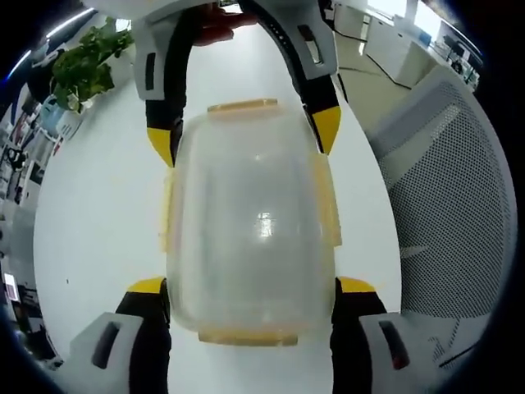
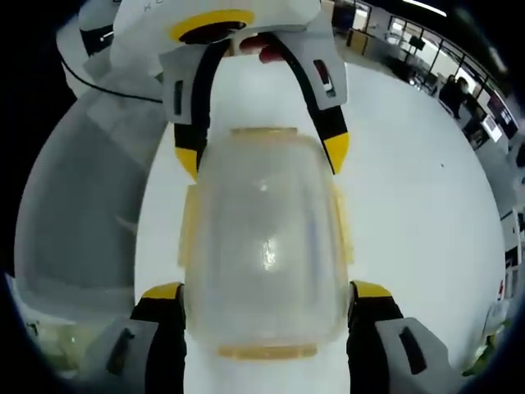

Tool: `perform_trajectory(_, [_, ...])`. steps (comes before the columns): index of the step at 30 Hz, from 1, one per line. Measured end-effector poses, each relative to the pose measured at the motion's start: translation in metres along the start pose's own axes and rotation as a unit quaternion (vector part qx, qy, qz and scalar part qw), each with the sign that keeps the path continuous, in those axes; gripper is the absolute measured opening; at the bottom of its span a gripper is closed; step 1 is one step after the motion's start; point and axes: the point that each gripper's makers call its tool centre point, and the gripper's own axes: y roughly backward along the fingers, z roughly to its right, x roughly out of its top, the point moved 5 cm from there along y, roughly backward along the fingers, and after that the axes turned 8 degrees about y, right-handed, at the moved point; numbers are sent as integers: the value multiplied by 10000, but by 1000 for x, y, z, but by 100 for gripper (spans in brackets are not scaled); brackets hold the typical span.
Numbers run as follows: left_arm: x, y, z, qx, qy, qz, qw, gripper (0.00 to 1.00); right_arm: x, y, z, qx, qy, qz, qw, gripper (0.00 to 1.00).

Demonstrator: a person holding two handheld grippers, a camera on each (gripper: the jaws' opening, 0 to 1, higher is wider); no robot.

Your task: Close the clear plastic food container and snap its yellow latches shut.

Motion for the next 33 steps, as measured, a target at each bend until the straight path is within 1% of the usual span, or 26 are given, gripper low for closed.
perform_trajectory(3, [0,-1,0,32,5,-48,10000,81,0,0,1,14,3,29,10000,81])
perform_trajectory(16, [0,0,0,53,31,-56,10000,81,0,-1,0,51,11,0,10000,82])
perform_trajectory(20, [-2,0,1,67,54,-79,9999,81,1,-2,0,59,32,38,10000,82])
perform_trajectory(24, [-7,2,2,72,83,-85,9999,81,7,-5,0,74,64,30,9999,82])
perform_trajectory(29, [-18,5,3,94,93,-190,9997,81,18,-9,1,85,100,69,9999,82])
perform_trajectory(33, [-25,8,4,110,131,-217,9996,81,26,-12,0,98,142,90,9998,82])
